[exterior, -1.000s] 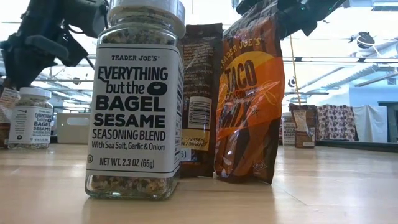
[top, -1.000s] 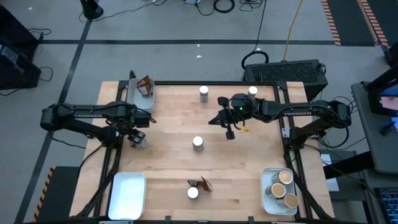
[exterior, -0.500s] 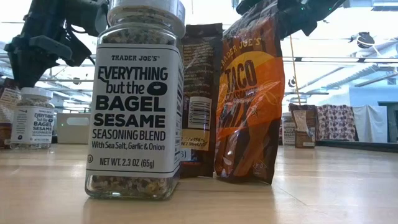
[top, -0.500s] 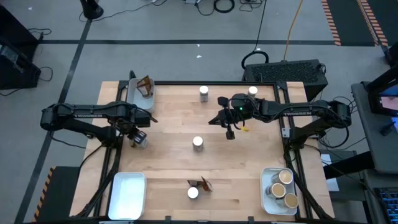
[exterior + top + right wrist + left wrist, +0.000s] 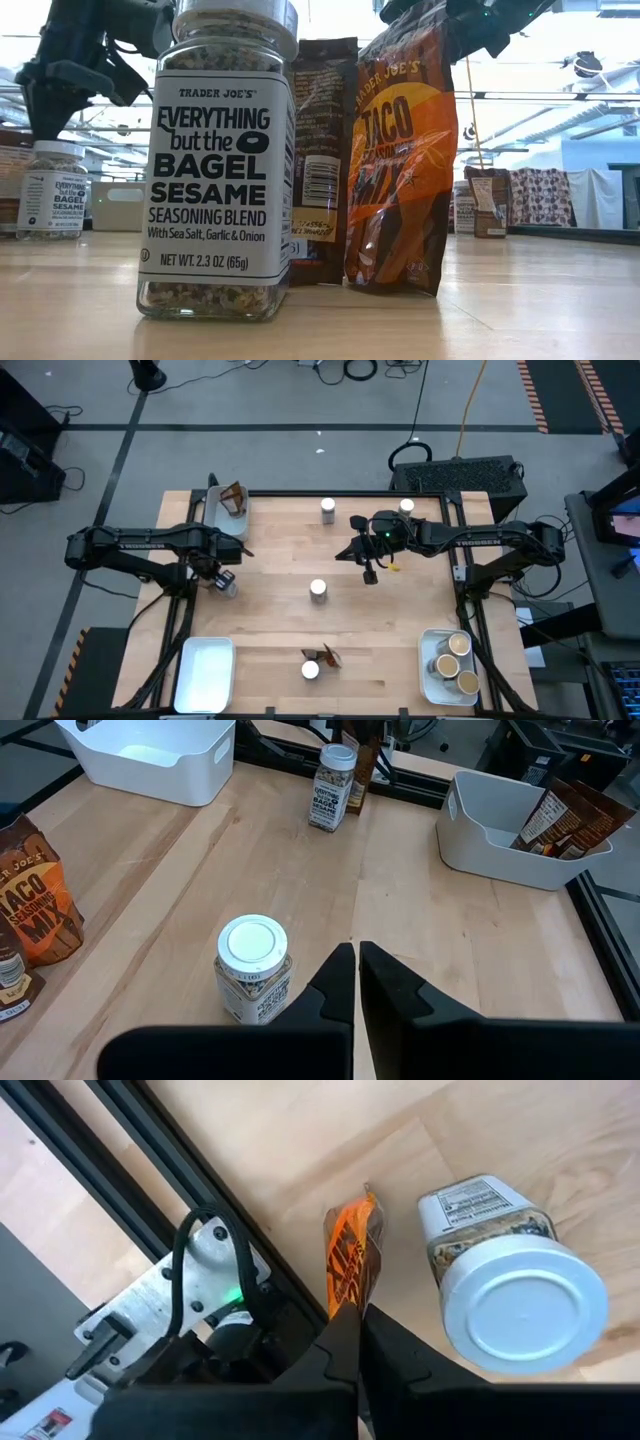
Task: Sort spices by type
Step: Put the brown seasoning bag into the top left white bin
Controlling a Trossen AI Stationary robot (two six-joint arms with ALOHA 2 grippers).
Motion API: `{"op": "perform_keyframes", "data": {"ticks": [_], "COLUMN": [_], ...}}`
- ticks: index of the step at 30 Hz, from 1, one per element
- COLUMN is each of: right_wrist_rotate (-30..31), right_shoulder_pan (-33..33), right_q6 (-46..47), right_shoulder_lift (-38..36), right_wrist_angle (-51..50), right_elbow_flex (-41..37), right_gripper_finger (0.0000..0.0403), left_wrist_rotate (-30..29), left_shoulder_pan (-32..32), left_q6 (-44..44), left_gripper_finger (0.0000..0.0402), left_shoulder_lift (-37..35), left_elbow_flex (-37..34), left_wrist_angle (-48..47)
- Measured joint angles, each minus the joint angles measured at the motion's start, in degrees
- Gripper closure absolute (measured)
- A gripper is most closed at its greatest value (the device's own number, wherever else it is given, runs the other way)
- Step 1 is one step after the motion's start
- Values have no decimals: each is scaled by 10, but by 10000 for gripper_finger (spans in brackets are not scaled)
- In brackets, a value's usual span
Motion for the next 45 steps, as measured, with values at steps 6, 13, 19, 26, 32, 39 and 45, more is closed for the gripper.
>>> {"op": "perform_keyframes", "data": {"ticks": [6,13,19,26,32,39,45], "right_wrist_rotate": [0,0,0,0,0,0,0], "right_shoulder_pan": [0,0,0,0,0,0,0], "right_q6": [0,0,0,0,0,0,-14], "right_shoulder_lift": [0,0,0,0,0,0,0], "right_wrist_angle": [0,0,3,23,26,24,17], "right_elbow_flex": [0,0,0,0,0,0,0], "right_gripper_finger": [403,403,403,403,403,403,403], "left_wrist_rotate": [-12,-30,-80,-169,-219,-309,-326], "left_shoulder_pan": [0,0,5,56,120,201,268], "left_q6": [16,38,82,232,416,558,621], "left_gripper_finger": [397,398,399,400,400,400,400], "left_shoulder_lift": [0,0,0,23,77,156,186], "left_elbow_flex": [6,83,194,284,287,287,287], "left_wrist_angle": [-5,-21,-37,-36,14,14,42]}}
